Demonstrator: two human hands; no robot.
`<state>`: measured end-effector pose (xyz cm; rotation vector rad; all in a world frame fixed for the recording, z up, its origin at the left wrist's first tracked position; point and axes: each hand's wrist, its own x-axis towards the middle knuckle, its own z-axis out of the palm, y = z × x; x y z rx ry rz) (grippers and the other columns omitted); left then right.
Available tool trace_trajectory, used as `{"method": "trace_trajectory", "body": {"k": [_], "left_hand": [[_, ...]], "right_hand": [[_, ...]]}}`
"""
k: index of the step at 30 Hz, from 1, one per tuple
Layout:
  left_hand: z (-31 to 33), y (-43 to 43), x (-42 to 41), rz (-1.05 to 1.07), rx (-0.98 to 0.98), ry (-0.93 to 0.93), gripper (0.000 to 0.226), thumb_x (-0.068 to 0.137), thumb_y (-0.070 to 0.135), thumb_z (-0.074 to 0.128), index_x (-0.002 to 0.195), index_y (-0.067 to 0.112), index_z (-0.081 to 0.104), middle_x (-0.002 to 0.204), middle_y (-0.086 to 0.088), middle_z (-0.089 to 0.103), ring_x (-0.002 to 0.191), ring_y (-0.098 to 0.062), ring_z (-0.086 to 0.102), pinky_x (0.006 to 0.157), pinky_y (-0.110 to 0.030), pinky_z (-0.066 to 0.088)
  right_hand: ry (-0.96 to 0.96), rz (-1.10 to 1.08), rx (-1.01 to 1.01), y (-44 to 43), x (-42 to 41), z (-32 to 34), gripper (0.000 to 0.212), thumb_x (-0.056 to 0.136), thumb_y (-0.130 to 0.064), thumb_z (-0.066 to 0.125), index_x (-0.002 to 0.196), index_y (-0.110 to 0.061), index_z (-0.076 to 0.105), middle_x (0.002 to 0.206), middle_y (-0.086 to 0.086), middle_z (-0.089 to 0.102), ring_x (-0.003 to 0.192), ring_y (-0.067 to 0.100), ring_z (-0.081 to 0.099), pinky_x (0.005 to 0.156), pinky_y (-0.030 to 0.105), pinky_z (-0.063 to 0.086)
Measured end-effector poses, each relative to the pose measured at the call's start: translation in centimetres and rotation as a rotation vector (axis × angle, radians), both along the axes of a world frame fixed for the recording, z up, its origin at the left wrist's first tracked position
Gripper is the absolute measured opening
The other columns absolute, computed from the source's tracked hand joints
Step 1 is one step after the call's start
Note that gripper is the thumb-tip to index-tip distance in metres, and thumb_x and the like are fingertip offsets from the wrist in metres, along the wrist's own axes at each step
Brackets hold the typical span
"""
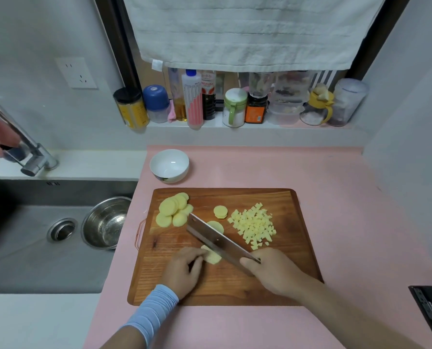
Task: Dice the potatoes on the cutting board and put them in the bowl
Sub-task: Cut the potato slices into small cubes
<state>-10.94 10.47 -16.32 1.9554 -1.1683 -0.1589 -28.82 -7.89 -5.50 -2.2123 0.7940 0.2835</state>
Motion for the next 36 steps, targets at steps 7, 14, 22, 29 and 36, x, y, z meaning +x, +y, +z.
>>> {"method": "trace_trajectory", "body": {"k": [7,14,22,29,36], "left_hand": [[6.8,-2.9,5.9,0.293,0.172,0.455,0.02,0.096,0.019,0.059,0.093,0.034,0.07,0.099,0.02,0.069,0.096,-0.003,0.06,0.085,-0.019,0.041],[7.6,-9.3,5.6,-0.26,0.679,0.528,0.02,0.082,0.05,0.072,0.094,0.035,0.078,0.104,0.018,0.074,0.105,-0.003,0.065,0.099,-0.024,0.047],[8.0,-14.9,4.7,-0.194,0.677,0.407,0.018,0.094,0.026,0.067,0.11,0.027,0.075,0.098,0.017,0.069,0.088,-0.002,0.065,0.083,-0.018,0.049],[7.2,-11.4,5.9,0.119,0.418,0.342,0.026,0.095,0.009,0.055,0.092,0.03,0.07,0.095,0.011,0.072,0.093,-0.013,0.065,0.089,-0.025,0.048],[3.5,-3.8,3.3,-0.326,0.589,-0.216,0.066,0.077,0.056,0.061,0.136,0.028,0.054,0.125,0.011,0.051,0.112,-0.008,0.045,0.095,-0.025,0.044]], "right_hand": [[-0.176,0.235,-0.695,-4.2,-3.6,0.1,0.028,0.086,-0.046,0.075,0.114,-0.049,0.072,0.065,-0.016,0.065,0.054,0.007,0.058,0.047,0.019,0.033],[-0.23,0.328,-0.842,-6.5,-5.2,0.8,0.047,0.056,-0.028,0.094,0.098,-0.034,0.073,0.058,-0.011,0.055,0.045,0.01,0.053,0.037,0.026,0.041],[-0.197,0.156,-0.738,-7.7,-7.0,0.4,0.032,0.072,-0.034,0.084,0.101,-0.043,0.075,0.06,-0.011,0.062,0.05,0.011,0.06,0.042,0.027,0.048],[-0.092,-0.079,-0.426,-7.4,-7.6,0.1,0.025,0.097,-0.049,0.059,0.118,-0.052,0.07,0.093,-0.02,0.076,0.082,0.008,0.07,0.073,0.027,0.056],[-0.064,-0.168,-0.18,-4.7,-4.5,-0.2,0.03,0.097,-0.051,0.051,0.088,-0.028,0.068,0.069,-0.011,0.065,0.066,0.009,0.061,0.06,0.031,0.048]]}}
